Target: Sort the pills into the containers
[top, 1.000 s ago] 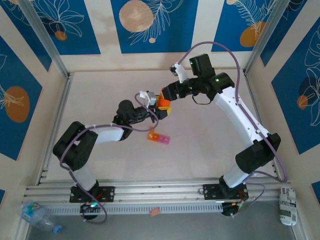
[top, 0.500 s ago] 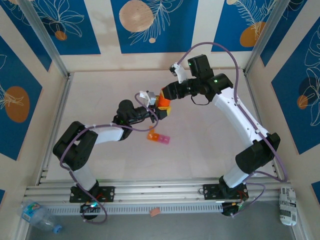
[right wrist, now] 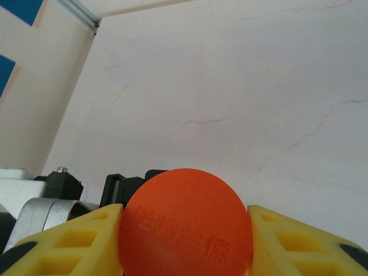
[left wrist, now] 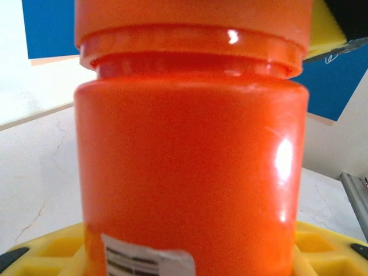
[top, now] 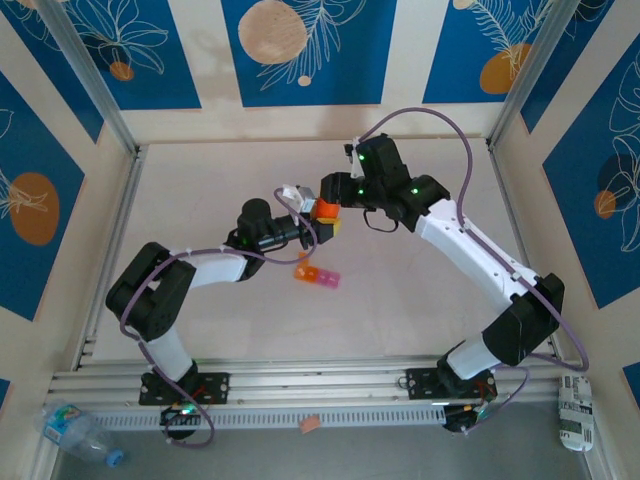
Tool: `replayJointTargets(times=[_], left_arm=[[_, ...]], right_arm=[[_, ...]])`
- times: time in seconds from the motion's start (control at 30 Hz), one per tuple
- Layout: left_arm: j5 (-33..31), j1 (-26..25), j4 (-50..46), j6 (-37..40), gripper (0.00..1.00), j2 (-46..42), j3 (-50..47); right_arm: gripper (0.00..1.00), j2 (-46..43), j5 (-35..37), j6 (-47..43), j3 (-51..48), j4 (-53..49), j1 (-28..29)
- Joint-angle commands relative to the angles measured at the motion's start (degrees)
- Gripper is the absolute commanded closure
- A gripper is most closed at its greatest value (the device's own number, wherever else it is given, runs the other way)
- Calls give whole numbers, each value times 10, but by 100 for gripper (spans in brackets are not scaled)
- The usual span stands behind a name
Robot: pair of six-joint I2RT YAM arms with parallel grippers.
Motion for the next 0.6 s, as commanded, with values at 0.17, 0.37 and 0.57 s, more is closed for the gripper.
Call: replayJointTargets(times=[0.17,0.37,0.57], left_arm=[[-16,-3,104,3,100,-9,28],[-12,-3,104,5,100,-2,23],[-7,-3,108,2,100,5,21]], right_arm=[[51,5,-53,38,14,-70,12],[43,-3,-107,24,62,-76,-34],[19,-20,-163,-6,96,-87,-69]])
